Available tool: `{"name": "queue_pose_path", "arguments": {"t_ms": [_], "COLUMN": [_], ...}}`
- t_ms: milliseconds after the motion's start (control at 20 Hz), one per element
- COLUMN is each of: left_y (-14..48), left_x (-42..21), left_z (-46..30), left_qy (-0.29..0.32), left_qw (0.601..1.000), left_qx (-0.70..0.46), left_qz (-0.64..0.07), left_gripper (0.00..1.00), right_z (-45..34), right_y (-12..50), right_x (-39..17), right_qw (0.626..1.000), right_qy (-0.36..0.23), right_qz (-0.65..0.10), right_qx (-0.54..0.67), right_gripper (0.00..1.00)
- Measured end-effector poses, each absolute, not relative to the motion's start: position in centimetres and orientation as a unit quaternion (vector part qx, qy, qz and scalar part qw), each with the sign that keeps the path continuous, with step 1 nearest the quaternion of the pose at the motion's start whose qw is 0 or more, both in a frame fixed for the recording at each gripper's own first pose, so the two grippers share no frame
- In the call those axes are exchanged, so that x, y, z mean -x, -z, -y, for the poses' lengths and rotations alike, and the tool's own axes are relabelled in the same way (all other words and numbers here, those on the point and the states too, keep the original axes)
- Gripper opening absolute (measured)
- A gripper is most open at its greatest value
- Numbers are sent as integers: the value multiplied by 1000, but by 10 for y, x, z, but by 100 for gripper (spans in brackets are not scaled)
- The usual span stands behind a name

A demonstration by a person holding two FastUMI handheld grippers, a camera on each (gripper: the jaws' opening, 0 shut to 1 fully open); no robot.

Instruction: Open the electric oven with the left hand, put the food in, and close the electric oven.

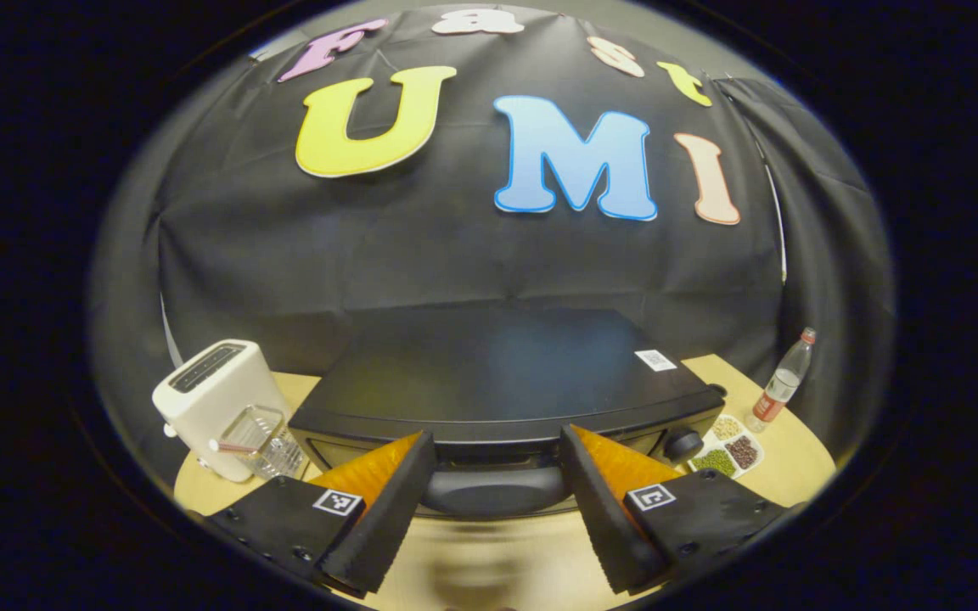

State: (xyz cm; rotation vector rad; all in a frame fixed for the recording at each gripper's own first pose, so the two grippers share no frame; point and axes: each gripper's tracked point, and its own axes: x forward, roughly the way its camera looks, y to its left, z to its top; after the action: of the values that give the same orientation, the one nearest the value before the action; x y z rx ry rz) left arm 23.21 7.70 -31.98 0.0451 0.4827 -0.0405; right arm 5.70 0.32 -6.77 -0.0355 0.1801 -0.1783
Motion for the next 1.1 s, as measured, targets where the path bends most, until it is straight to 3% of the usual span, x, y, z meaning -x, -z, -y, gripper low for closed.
{"name": "queue_pose_path", "arguments": {"t_ms": [100, 200, 250, 550, 850, 1100], "left_y": [320, 321, 321, 323, 336, 349], "left_x": [-232, -230, -230, -205, -167, -147], "left_z": [-77, -77, -77, -77, -75, -74], "left_qy": [23, 21, 19, 21, 17, 17], "left_qw": [971, 971, 970, 969, 965, 961], "left_qx": [-32, -25, -25, -30, -45, -49], "left_qz": [-235, -239, -240, -243, -259, -272], "left_gripper": [92, 92, 97, 93, 100, 96], "right_z": [-5, -10, -12, -25, -29, -30], "right_y": [66, 66, 66, 64, 62, 63], "right_x": [-58, -59, -59, -55, -49, -42], "right_qw": [992, 992, 993, 995, 995, 995], "right_qy": [89, 84, 82, 64, 51, 46], "right_qz": [-88, -88, -87, -80, -79, -83], "right_qx": [18, 16, 17, 18, 17, 20], "right_gripper": [98, 98, 98, 98, 98, 98]}}
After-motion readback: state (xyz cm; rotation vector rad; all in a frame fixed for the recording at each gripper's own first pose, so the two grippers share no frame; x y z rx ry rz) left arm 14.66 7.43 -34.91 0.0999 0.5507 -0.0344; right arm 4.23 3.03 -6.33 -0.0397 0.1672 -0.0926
